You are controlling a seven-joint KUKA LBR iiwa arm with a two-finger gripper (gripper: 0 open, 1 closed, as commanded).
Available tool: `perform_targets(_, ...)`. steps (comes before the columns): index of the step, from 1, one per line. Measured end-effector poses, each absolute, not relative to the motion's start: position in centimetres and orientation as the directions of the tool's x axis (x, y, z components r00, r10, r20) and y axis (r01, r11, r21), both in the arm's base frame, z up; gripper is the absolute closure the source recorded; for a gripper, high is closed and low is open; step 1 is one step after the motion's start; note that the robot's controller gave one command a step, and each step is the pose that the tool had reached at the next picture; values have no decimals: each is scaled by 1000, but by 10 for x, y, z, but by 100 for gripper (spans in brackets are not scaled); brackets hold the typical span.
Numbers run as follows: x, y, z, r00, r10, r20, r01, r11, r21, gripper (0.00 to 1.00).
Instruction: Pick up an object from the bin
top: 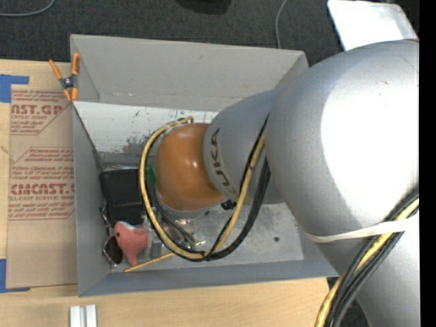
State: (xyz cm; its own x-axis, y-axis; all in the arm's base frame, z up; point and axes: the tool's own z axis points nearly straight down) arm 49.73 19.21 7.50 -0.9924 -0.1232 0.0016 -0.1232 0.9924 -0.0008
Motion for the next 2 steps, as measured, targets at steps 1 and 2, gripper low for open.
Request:
perform_targets(1,494,196,74,-988,-152,1,-152,988,-1,100)
perform_targets(2,492,196,147,-986,-168,5,-168,986,-2,100)
